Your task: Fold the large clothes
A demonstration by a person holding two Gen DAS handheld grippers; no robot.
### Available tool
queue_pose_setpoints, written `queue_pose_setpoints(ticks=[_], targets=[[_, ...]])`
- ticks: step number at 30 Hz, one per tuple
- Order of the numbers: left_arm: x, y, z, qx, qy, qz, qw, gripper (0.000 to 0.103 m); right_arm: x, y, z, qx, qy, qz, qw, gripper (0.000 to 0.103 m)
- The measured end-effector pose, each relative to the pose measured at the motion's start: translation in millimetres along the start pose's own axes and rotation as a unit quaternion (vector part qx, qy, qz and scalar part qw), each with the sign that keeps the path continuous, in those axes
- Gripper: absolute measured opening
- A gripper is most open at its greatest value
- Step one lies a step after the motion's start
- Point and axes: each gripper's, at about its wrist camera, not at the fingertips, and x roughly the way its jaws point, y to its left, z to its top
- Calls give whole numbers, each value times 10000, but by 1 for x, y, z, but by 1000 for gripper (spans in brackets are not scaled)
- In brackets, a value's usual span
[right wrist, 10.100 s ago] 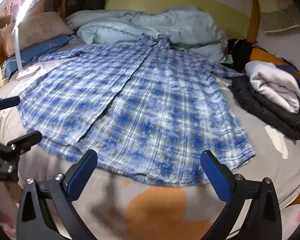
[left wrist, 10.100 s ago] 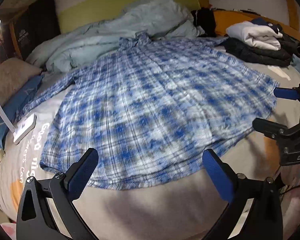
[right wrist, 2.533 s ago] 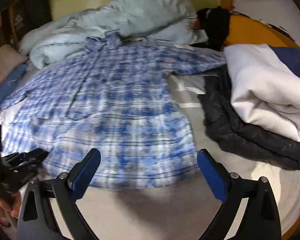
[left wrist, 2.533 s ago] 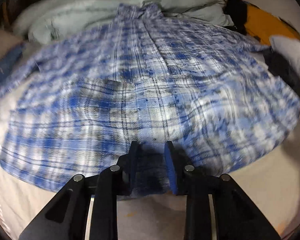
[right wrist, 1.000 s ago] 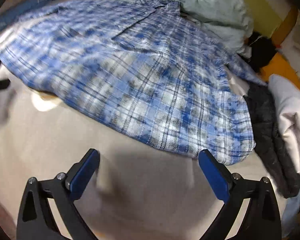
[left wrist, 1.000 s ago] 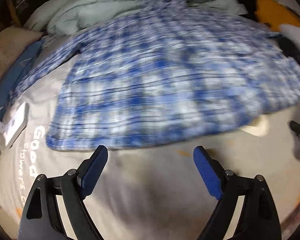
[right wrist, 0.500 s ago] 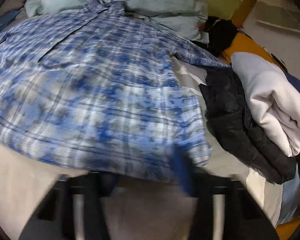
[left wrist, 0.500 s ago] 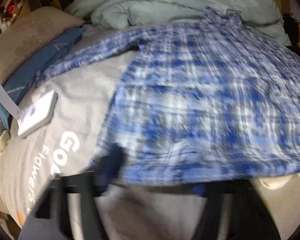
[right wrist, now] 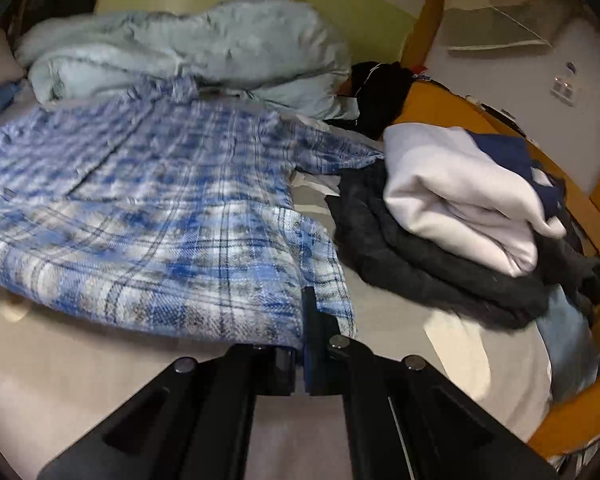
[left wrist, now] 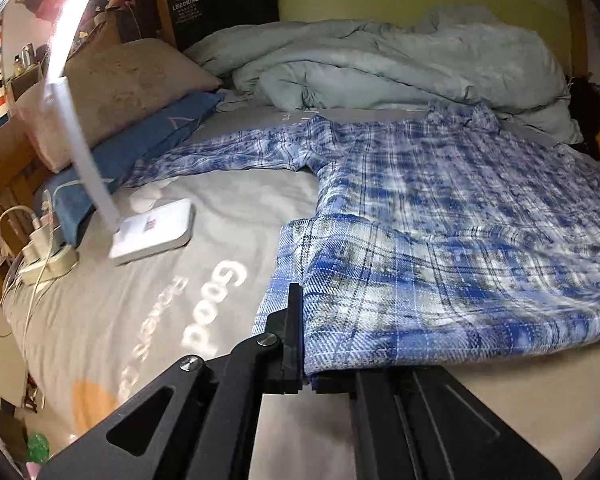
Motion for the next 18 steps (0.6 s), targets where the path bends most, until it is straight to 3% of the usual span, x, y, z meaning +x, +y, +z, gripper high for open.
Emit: queue_pose_setpoints(ticks=[4,8,11,18], targets=[[-31,21,-30,106,194,-148,9996,3,-31,-3,-35,-163,79,150,9997,1],[-44,25,-46,274,295,-288,9988,3,-30,-4,-48,-218,253,181,9993,1],[-43,19,-43,248,366,-194,9988,3,-23,-7,-34,-136,387,188,9990,1],[-18,12,13,311,696,-153,9970,3,-16,-8,23,-285,208,199,9992,2]])
